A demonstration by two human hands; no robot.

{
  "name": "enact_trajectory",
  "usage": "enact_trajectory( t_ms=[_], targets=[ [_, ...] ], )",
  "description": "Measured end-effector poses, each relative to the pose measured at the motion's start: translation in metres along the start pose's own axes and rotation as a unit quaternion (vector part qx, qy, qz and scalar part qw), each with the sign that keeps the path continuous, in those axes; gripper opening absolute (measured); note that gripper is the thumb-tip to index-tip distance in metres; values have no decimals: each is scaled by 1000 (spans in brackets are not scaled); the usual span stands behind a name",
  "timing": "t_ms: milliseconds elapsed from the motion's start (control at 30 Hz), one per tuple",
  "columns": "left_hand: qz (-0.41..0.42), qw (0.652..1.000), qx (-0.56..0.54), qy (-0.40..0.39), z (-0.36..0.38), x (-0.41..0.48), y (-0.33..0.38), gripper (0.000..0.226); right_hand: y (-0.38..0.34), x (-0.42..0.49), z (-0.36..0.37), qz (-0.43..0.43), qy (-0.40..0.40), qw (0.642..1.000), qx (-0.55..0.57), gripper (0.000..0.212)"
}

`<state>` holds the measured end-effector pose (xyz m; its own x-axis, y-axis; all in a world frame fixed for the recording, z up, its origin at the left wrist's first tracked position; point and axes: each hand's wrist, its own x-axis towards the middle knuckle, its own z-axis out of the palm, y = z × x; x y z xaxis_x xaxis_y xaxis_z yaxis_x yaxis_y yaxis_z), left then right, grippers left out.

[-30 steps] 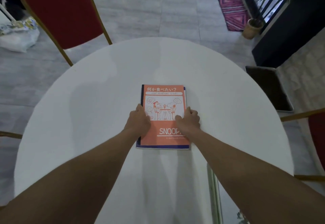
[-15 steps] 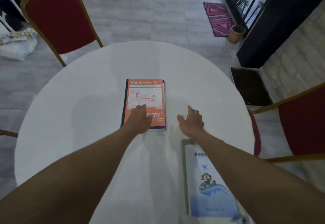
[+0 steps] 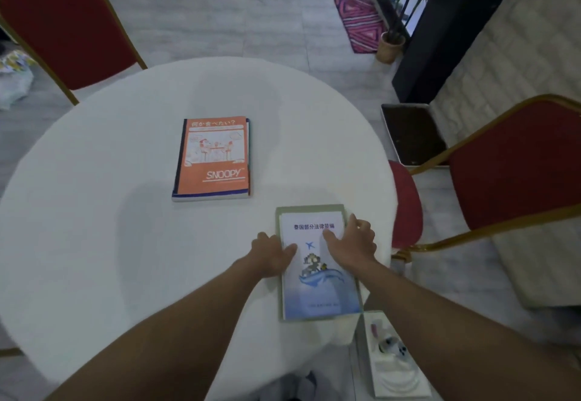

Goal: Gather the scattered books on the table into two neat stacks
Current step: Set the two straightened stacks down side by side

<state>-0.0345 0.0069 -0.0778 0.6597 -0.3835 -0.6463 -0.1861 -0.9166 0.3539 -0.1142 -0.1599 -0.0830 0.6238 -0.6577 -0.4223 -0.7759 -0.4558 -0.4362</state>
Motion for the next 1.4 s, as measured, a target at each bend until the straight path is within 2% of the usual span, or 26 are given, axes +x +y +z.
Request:
enact_trajectory(
  t_ms=[167,300,533,867,1100,1400],
  targets=[
    [-48,995,-77,43,27,-8,10,66,31,-18,11,18,-51,998,19,67],
    [-84,983,-151,59,24,-10,18,62,27,-18,10,30,-48,995,78,70],
    [-86,956,-269,85,8,-17,7,56,5,-14,17,19,-53,988,141,70],
    [-27,935,-296,192,-88,9,-45,45,-107,8,27,-28,-51,979,196,61],
    [-26,936,-245,250,-164,62,-87,44,-204,50,40,-48,-65,975,209,55],
    [-35,940,-234,245,-219,132,-130,46,-279,105,79,-46,-63,978,194,57]
  ],
)
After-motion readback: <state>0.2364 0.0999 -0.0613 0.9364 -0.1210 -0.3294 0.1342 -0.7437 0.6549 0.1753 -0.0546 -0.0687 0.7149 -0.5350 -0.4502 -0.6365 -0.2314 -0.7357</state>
